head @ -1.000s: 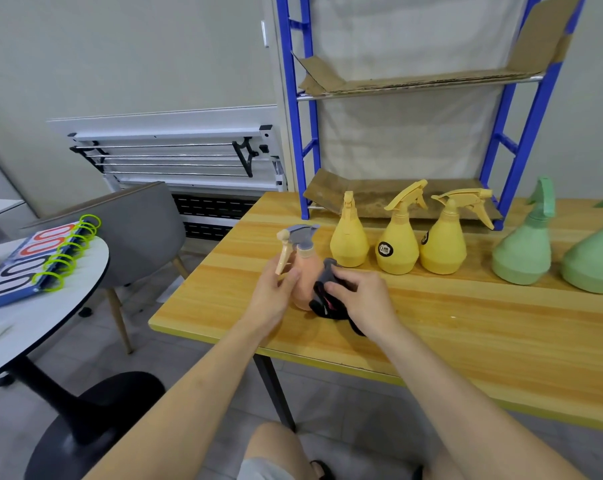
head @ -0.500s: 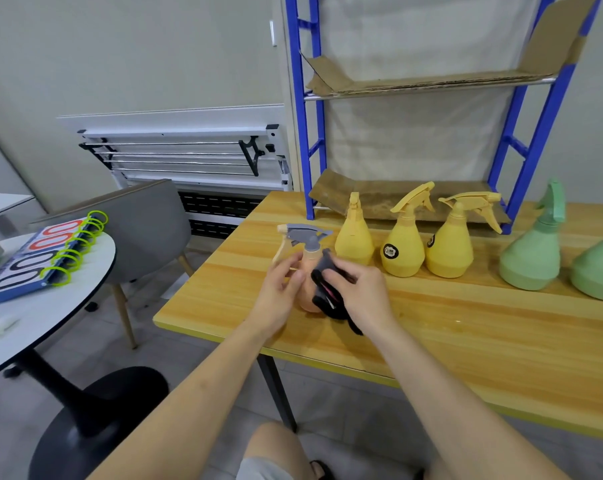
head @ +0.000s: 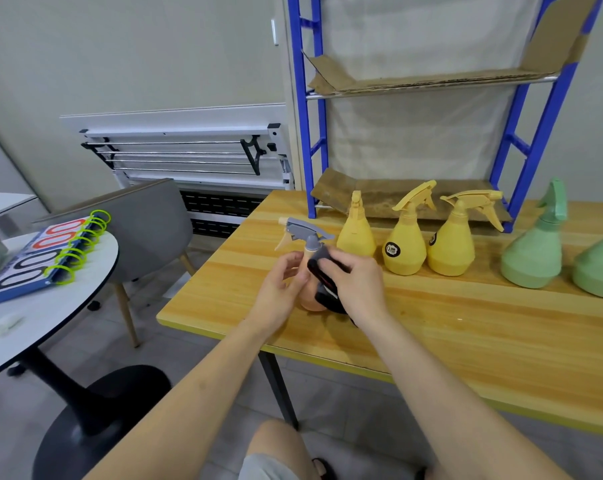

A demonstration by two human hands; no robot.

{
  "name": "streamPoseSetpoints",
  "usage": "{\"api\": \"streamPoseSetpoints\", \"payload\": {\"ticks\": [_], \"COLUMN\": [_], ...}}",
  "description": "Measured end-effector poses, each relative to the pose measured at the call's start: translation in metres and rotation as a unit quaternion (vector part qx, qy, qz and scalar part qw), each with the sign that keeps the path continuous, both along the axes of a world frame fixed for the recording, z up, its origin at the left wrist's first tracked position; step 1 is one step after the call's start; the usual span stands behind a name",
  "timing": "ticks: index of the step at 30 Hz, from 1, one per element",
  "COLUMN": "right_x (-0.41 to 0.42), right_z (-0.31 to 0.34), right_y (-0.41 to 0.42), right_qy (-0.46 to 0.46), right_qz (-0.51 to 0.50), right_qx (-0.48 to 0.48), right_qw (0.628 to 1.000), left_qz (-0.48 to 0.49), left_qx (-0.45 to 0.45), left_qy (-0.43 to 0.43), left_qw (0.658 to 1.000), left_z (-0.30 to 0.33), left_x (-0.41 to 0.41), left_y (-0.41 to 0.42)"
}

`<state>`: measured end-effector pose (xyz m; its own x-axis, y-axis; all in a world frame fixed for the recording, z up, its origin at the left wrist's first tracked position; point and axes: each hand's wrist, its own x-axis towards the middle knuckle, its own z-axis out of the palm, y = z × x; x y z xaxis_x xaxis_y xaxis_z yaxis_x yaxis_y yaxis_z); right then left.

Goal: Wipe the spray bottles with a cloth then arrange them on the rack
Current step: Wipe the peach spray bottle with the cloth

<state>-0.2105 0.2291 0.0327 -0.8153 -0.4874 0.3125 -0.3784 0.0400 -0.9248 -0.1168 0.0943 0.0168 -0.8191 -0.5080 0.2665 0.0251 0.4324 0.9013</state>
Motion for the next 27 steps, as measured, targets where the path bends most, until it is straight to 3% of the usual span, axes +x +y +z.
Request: {"api": "streamPoseSetpoints", "payload": {"ticks": [9,19,27], "right_x": [-0.006,0.005,0.015], "right_z": [-0.028,-0.016,0.007], "right_y": [0.022,0.029,0.018], "right_qy": [-0.014,0.030,0.173], "right_qz": [0.002,-0.094,-0.153], "right_qx": [0.069,0.022,-0.016], "right_qw": [0.998,0.995,0.973], "left_qz": [0.007,0.067,0.126], "left_qx": [-0.003,0.056,-0.027], "left_qy": [-0.009,-0.015,0.136], "left_qw": [1.000,0.996,0.982], "left_z": [-0.003,0.006,0.047], "left_x": [0.000,0.004,0.012], "left_y": [0.001,0.009,0.004]}}
